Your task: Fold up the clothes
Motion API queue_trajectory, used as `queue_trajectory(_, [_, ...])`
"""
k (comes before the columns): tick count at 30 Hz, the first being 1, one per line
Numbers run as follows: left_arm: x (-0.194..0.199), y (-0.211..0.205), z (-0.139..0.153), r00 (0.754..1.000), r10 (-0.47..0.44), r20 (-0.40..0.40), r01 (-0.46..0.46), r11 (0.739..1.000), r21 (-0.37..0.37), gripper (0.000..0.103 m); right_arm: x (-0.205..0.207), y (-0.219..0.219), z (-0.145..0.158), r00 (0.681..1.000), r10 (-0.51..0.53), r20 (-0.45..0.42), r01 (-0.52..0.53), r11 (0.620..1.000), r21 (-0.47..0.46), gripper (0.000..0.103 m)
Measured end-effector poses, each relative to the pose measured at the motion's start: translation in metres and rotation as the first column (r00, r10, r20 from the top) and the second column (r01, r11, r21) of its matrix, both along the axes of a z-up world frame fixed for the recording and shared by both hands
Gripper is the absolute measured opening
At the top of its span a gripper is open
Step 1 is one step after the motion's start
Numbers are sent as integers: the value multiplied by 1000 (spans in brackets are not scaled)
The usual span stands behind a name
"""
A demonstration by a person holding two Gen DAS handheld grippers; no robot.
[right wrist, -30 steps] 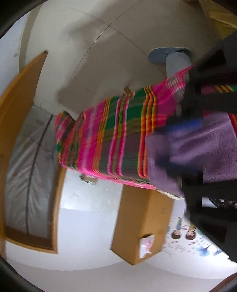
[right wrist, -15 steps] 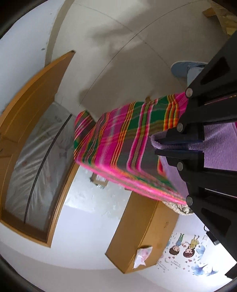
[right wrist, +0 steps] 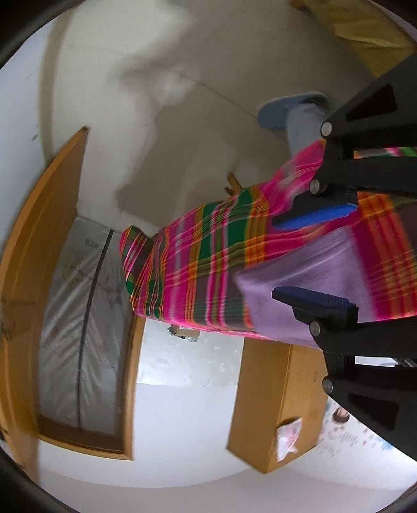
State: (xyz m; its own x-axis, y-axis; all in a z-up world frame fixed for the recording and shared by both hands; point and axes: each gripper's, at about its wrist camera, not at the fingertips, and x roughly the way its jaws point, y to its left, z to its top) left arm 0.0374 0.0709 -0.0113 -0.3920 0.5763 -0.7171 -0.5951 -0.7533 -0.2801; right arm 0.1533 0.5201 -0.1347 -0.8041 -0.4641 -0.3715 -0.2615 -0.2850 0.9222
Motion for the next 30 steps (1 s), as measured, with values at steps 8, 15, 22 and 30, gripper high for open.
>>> queue_trajectory(8, [5, 2, 2, 1000, -18, -11, 18, 1000, -7, 6, 10, -22, -15, 999, 20, -50, -27, 989, -146, 39])
queue_trajectory(15, [12, -5, 7, 1000, -7, -28, 7, 1000, 0, 6, 15, -19, 17, 995, -33, -95, 32, 999, -12, 4])
queue_trajectory(22, [10, -8, 3, 1000, 7, -18, -7, 1000, -4, 6, 24, 0, 26, 996, -72, -54, 76, 993, 94, 4])
queue_trajectory(30, [11, -11, 1, 1000, 5, -17, -5, 1000, -8, 6, 11, -4, 17, 998, -62, -7, 62, 990, 127, 4])
